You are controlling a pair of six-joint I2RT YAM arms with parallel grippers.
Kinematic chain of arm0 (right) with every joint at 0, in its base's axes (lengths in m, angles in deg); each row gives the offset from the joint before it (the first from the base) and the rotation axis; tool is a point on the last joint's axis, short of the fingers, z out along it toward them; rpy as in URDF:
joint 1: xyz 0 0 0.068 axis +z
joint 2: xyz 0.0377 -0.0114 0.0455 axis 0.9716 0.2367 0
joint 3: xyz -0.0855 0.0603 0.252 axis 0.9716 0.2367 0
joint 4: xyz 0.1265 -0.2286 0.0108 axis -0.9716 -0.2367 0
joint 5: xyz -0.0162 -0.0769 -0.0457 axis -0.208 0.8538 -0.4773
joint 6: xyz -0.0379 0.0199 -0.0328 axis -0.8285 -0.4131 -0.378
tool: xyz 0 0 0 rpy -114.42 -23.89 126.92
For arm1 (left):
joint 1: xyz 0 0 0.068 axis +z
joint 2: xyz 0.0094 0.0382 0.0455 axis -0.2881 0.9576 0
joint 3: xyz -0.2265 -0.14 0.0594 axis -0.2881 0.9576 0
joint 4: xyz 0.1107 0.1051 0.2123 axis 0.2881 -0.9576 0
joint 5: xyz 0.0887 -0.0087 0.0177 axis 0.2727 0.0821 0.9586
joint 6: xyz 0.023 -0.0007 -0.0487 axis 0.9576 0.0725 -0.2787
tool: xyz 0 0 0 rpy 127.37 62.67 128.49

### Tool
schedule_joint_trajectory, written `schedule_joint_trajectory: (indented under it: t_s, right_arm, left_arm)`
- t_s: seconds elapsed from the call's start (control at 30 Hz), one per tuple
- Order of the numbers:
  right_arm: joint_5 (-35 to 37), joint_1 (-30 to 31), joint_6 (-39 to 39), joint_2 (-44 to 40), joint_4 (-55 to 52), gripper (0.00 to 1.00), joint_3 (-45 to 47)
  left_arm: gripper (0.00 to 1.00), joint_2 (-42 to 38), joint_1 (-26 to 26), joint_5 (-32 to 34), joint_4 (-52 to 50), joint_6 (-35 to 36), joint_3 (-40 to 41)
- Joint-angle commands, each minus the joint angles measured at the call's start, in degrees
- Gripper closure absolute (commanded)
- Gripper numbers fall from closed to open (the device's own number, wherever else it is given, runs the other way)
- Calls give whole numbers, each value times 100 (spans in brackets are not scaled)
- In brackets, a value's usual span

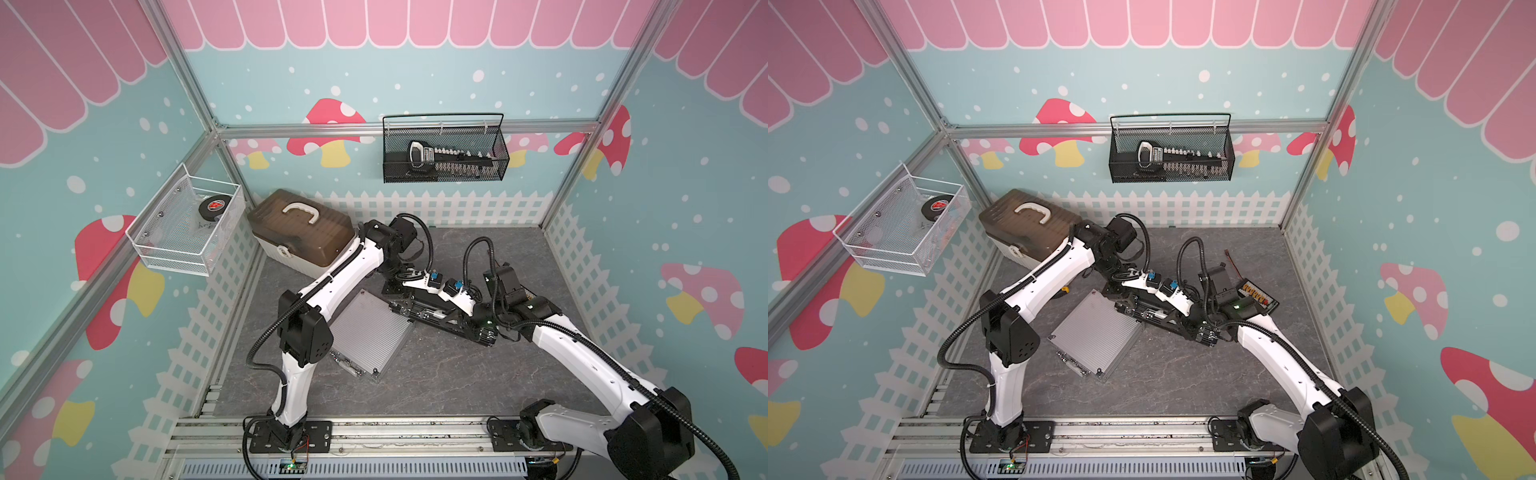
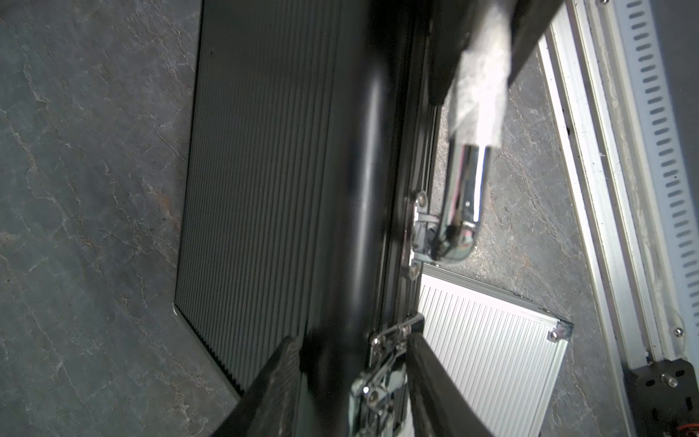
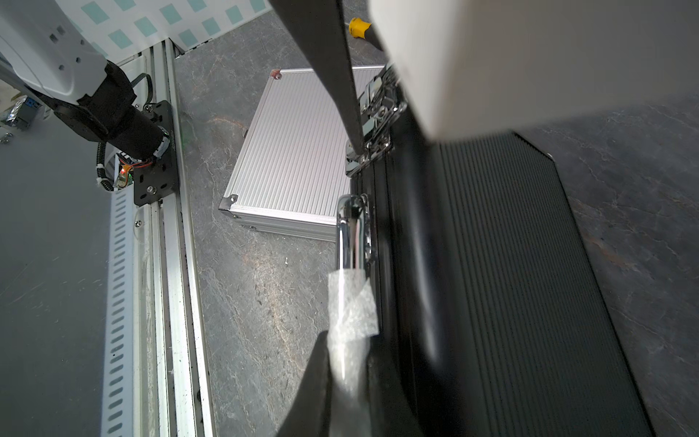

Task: Open the poker set cases
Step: Open the fastener on the poker set case.

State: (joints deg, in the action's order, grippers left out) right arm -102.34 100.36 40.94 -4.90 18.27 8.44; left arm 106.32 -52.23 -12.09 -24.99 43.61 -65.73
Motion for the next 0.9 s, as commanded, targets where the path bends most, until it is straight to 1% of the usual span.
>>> schedule_joint_trajectory:
  t_s: [0.0, 0.07, 0.13, 0.2, 0.23, 0.3, 0.4, 0.47, 0.53, 0.6, 0.67, 0.7, 0.73, 0.77, 0.87]
  right_arm:
    - [101, 7, 28, -204, 292, 100, 11]
    - [145, 7, 85, -232, 415, 100, 89]
    - [267, 20, 79, -251, 476, 100, 165]
    - [352, 27, -11, -251, 460, 100, 240]
    - [409, 32, -59, -267, 467, 100, 275]
    - [653, 47, -144, -301, 484, 100, 345]
    - [999, 71, -306, -299, 538, 100, 441]
    - [1281, 99, -481, -261, 661, 100, 530]
    - [1512, 151, -729, -118, 713, 100, 542]
    - [1734, 223, -1034, 87, 713, 100, 517]
    - [2048, 323, -1363, 305, 735, 100, 472]
    - [2194, 363, -1517, 397, 766, 100, 467]
    - [2319, 396, -1710, 485, 810, 100, 472]
    - [2448, 422, -1891, 570, 862, 100, 479]
    - [2704, 450, -2470, 813, 962, 100, 526]
  left_arm:
    - [49, -66, 77, -546, -269, 148, 44]
    - [46, -294, 158, -823, 111, 90, 222]
    - [40, -669, 260, -1034, 837, -190, 637]
    - [25, -1158, 356, -1179, 2040, -889, 1297]
    - [22, -1341, 406, -1263, 2401, -1012, 1575]
    - [20, -1634, 510, -1493, 2935, -1258, 1937]
    - [20, -1842, 737, -1744, 3633, -1973, 2216]
    - [21, -1958, 842, -1565, 4251, -2552, 2470]
    - [21, -1999, 884, -1202, 4882, -3145, 2690]
    - [21, -1950, 909, -629, 5382, -3676, 2777]
    - [22, -1842, 1006, 83, 5922, -4418, 2818]
    - [22, -1785, 1061, 218, 6052, -4598, 2812]
    - [23, -1741, 1131, 241, 6133, -4942, 2811]
    - [23, -1721, 1172, 224, 6247, -5081, 2839]
    - [24, -1759, 1175, 89, 6647, -5288, 3058]
